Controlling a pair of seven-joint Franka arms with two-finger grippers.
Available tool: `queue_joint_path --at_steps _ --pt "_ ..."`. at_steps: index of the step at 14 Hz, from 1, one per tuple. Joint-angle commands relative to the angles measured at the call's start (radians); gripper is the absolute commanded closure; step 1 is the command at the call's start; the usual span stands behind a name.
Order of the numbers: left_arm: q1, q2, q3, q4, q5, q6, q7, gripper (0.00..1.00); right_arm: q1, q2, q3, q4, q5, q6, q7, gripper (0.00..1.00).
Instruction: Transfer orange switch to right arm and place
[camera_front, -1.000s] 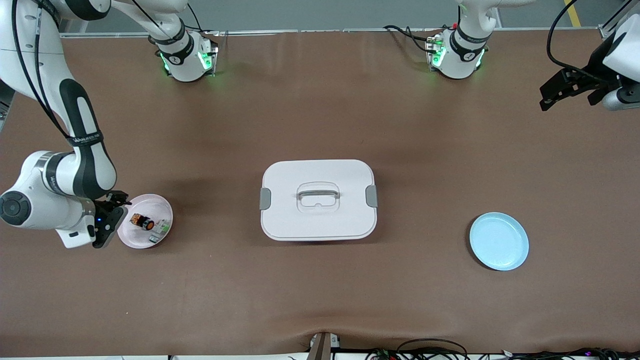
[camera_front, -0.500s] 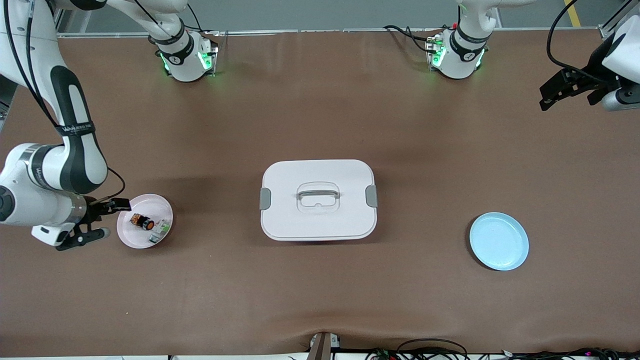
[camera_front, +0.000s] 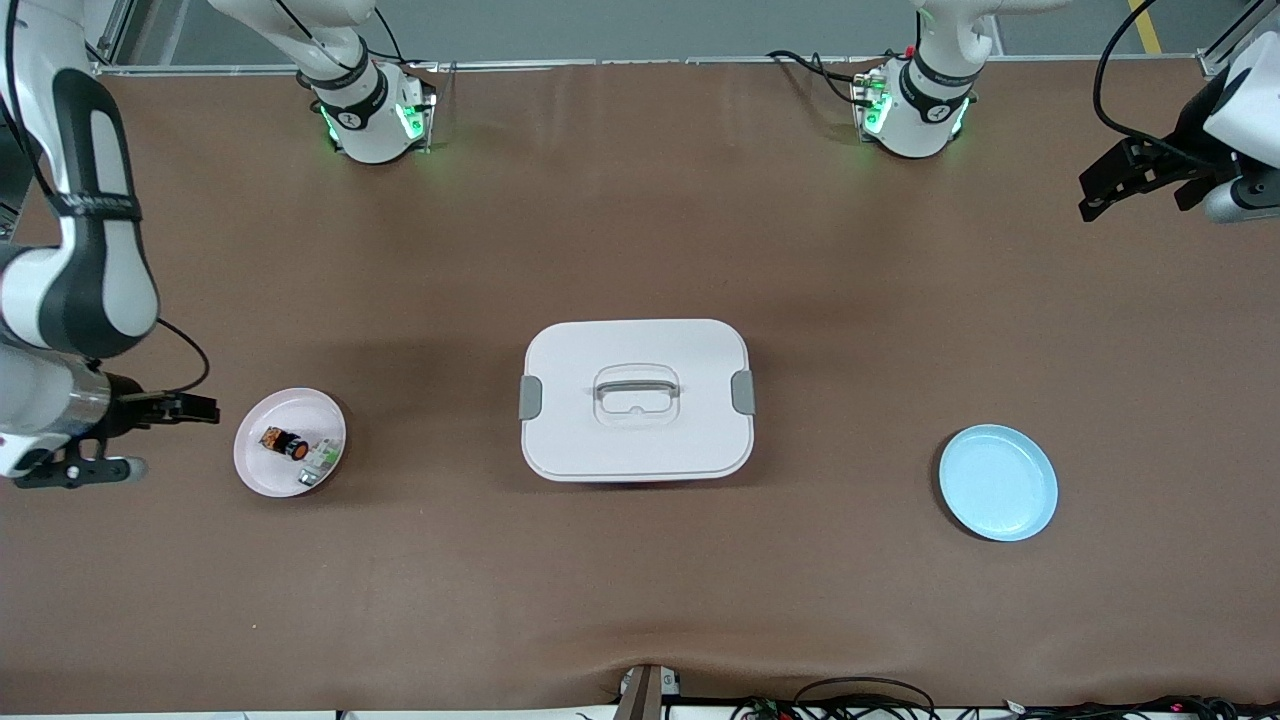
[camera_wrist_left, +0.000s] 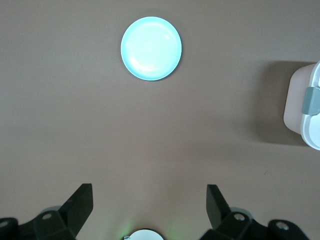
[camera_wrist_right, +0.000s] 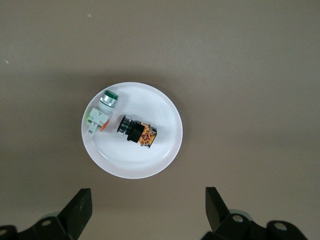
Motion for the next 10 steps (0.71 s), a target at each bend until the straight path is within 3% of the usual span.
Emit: queue_joint_path --at_steps 1,6,10 --pt "0.008 -0.024 -0.002 -0.010 -0.006 -0.008 0.025 0.00 -0.004 -0.051 0.010 0.040 -0.016 -0.040 0.024 0.00" --pt "0.008 -0.021 0.000 -0.010 -0.003 -0.006 0.025 0.00 -0.002 -0.125 0.016 0.040 0.012 -0.105 0.030 0.00" --pt "0.008 -0.017 -0.002 -0.013 -0.003 -0.006 0.025 0.00 0.030 -0.197 0.016 0.031 0.013 -0.161 0.147 0.00"
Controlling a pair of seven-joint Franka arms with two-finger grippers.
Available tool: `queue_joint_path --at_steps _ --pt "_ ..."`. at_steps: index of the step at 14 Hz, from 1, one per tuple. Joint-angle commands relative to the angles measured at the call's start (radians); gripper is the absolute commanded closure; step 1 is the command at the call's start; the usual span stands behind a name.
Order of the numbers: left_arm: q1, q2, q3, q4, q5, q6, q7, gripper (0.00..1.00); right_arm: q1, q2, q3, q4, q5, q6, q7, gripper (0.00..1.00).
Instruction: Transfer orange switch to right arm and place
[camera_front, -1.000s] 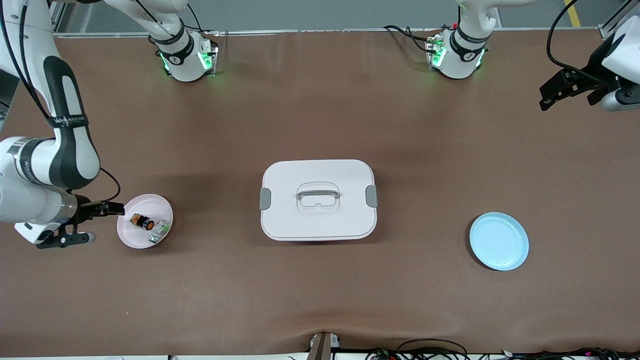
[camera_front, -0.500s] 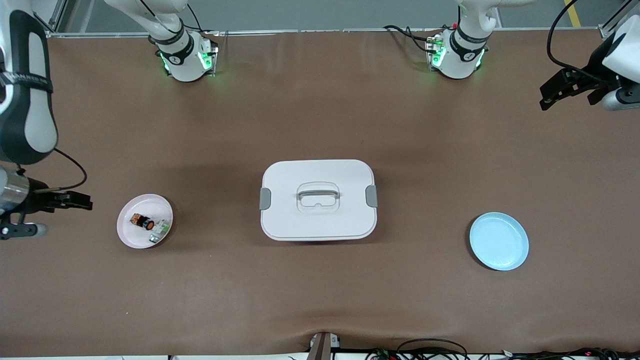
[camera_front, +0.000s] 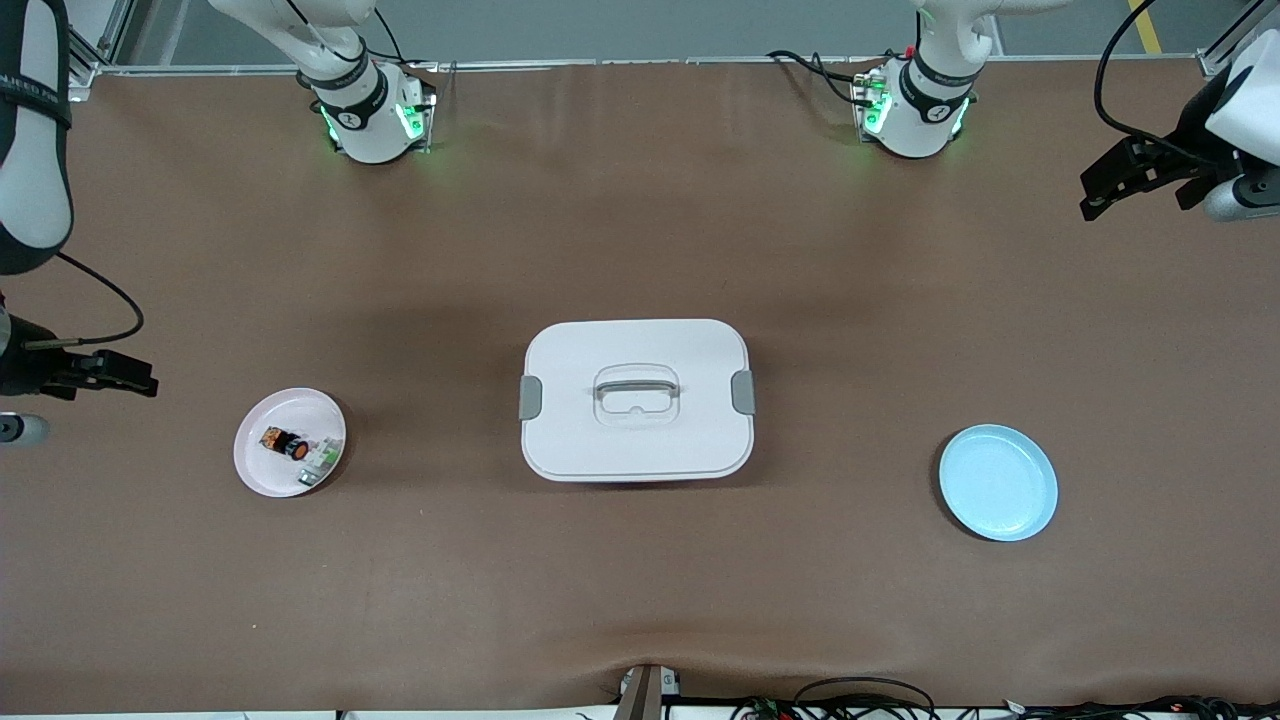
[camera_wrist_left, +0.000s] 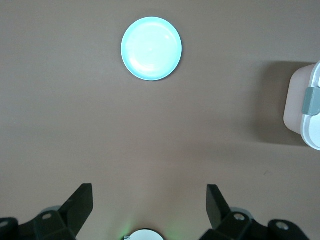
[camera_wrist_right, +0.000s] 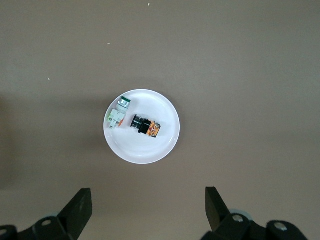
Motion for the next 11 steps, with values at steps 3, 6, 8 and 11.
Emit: queue_joint_path --at_steps 3,6,8,11 --pt "0.007 -0.015 -0.002 -0.012 -0.003 -0.006 0.025 0.00 0.023 -0.098 0.002 -0.038 0.007 -0.060 0.123 0.00" --pt "0.006 -0.013 -0.002 -0.010 -0.003 -0.006 0.025 0.00 0.020 -0.216 -0.001 -0.179 0.009 -0.009 0.123 0.00" --pt "0.006 -0.013 -0.002 -0.012 -0.005 -0.006 0.025 0.00 0.018 -0.317 -0.003 -0.320 0.009 0.084 0.123 0.00" --pt "0.006 -0.013 -0.002 -0.007 -0.008 -0.006 0.025 0.00 0.017 -0.408 -0.005 -0.414 0.009 0.138 0.124 0.00"
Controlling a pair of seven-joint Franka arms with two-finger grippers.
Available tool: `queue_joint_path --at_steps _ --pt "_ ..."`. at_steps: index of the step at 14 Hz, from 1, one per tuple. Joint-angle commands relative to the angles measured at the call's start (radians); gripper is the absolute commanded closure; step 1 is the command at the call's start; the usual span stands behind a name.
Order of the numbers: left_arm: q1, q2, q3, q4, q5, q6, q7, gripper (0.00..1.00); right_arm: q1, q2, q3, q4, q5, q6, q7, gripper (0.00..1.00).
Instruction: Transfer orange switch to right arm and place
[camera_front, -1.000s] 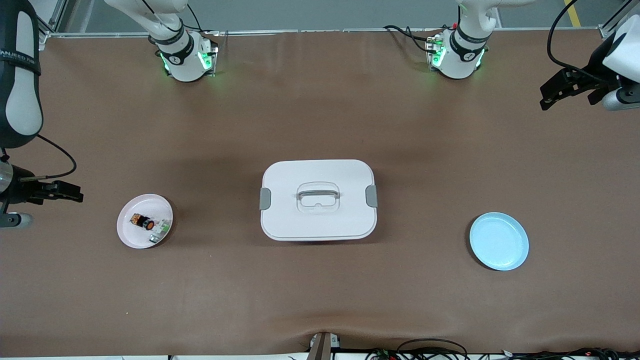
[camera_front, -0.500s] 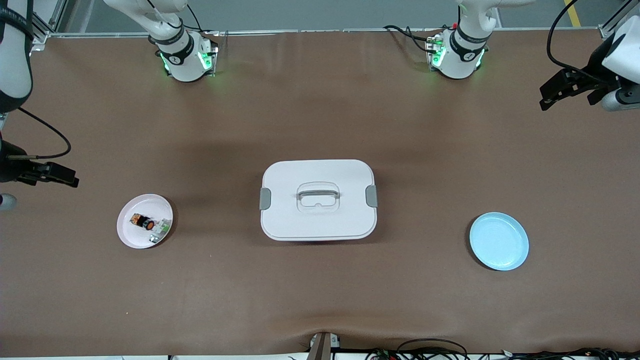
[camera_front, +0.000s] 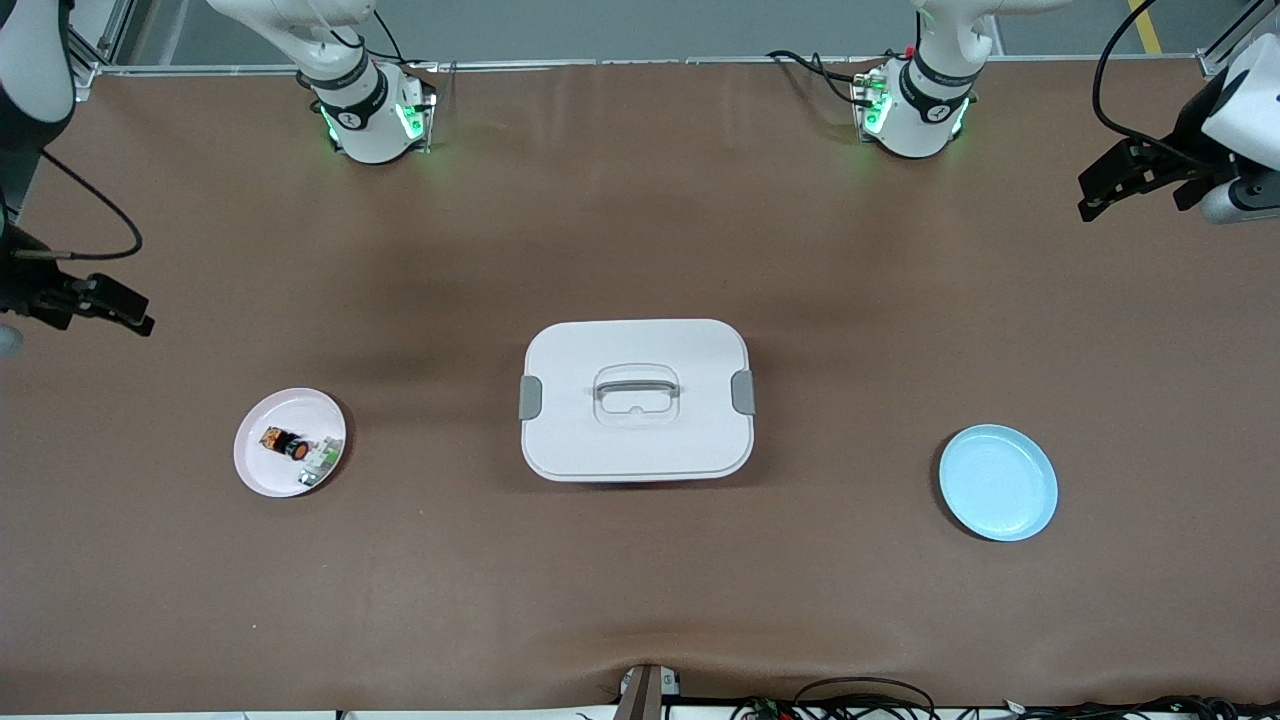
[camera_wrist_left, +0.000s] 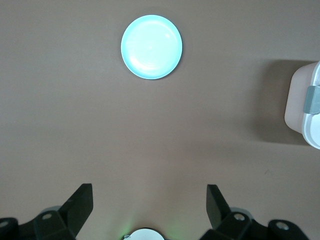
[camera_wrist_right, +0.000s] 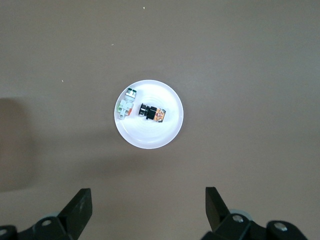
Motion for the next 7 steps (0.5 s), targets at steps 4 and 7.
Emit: queue_joint_path --at_steps 4,7 --pt "0.006 -0.010 -0.002 0.000 -0.015 -0.010 0.026 0.00 -0.010 -0.094 -0.007 -0.052 0.009 0.033 0.005 0.00" --pt "0.004 -0.007 -0.003 0.003 -0.017 -0.009 0.026 0.00 -0.011 -0.082 -0.007 -0.008 0.009 0.033 -0.049 0.00"
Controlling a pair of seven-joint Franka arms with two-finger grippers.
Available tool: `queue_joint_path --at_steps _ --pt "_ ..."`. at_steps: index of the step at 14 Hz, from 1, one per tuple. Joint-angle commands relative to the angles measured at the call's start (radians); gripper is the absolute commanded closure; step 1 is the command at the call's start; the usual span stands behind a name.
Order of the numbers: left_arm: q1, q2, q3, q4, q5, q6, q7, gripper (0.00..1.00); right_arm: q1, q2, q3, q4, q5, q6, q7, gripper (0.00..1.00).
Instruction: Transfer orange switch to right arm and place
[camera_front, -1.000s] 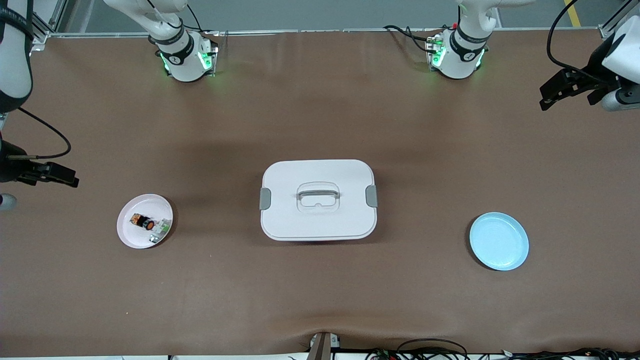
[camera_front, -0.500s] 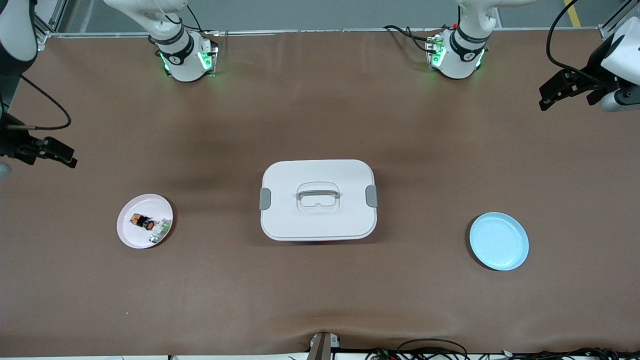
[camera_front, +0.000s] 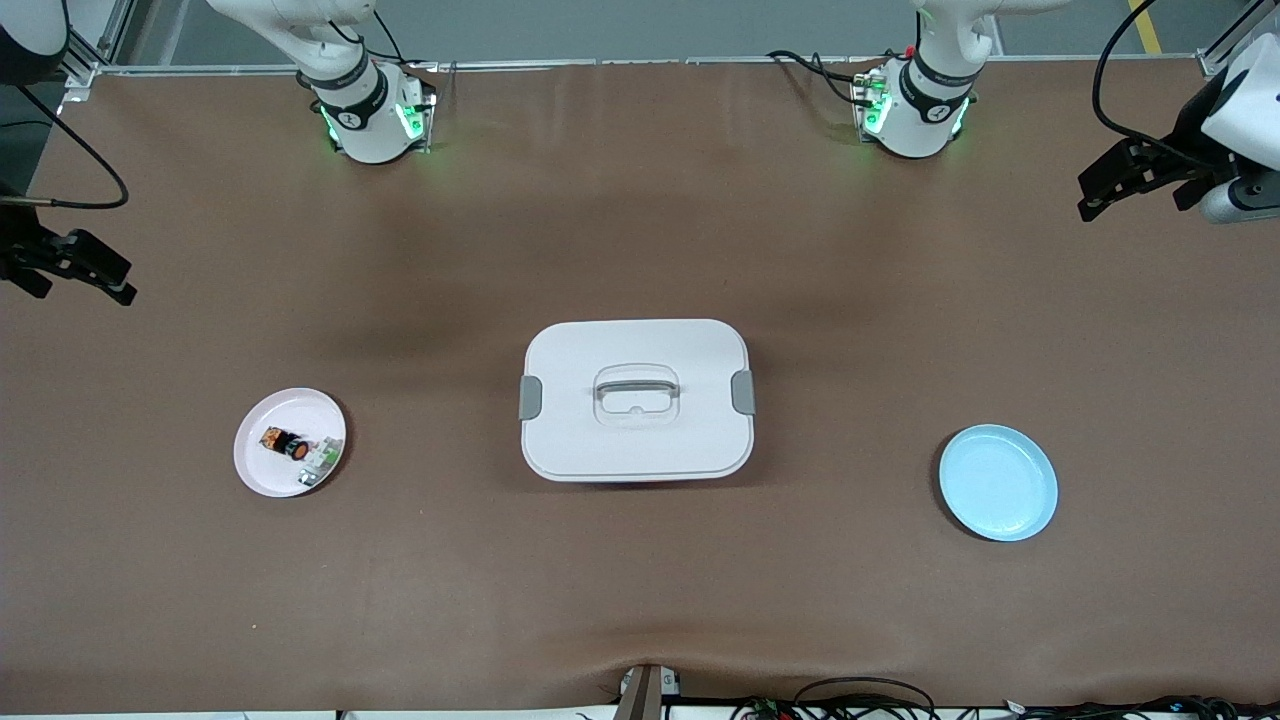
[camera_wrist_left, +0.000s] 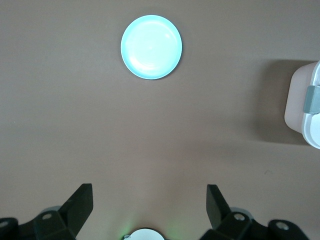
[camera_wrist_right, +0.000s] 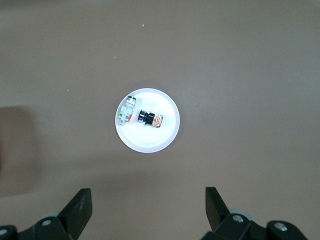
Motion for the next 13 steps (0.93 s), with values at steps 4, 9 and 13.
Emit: queue_joint_path --at_steps 4,9,13 --pt "0.002 -0.005 -0.003 0.010 -0.017 -0.014 0.025 0.00 -0.007 0.048 0.004 0.082 0.009 -0.010 -0.035 0.00" --pt "-0.005 0.008 -0.008 0.047 -0.018 -0.063 0.024 0.00 -0.009 0.169 0.005 0.291 0.010 -0.212 -0.040 0.00" --pt "-0.006 0.022 -0.006 0.073 -0.020 -0.082 0.022 0.00 -0.007 0.200 0.005 0.328 0.010 -0.265 -0.035 0.00"
